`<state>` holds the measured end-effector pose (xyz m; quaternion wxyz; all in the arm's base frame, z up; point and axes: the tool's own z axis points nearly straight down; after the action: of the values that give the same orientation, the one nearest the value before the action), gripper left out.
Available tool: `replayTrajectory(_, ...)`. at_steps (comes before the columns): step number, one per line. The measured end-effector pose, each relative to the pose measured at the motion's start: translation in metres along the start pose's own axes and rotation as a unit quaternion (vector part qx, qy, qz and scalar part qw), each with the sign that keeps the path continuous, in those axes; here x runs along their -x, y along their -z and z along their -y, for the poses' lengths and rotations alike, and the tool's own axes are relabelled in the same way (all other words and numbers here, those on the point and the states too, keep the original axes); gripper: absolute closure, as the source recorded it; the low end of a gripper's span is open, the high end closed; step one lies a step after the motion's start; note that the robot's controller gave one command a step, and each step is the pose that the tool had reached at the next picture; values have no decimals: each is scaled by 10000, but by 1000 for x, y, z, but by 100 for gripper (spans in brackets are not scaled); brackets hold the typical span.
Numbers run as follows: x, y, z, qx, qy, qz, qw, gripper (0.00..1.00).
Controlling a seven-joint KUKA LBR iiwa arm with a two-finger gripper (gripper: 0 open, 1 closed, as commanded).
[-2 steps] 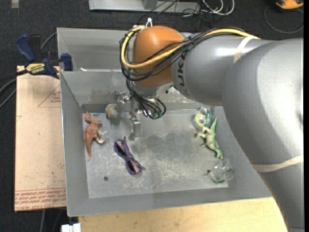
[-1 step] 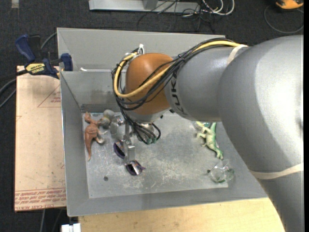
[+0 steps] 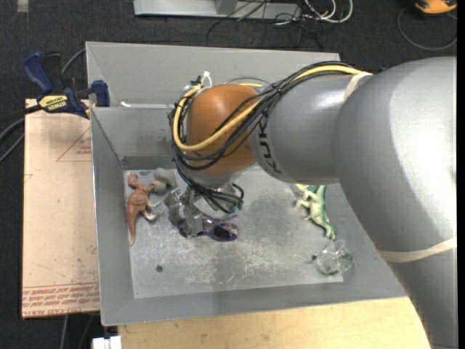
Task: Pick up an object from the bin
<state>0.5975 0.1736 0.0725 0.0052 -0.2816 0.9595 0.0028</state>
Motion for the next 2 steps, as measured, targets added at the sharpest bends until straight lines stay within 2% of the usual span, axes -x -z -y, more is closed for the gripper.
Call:
replayTrajectory(1,0,0,0,0,0,-1,10000,100)
replayTrajectory(2,-17,58,-13,3,434,17,9991,100)
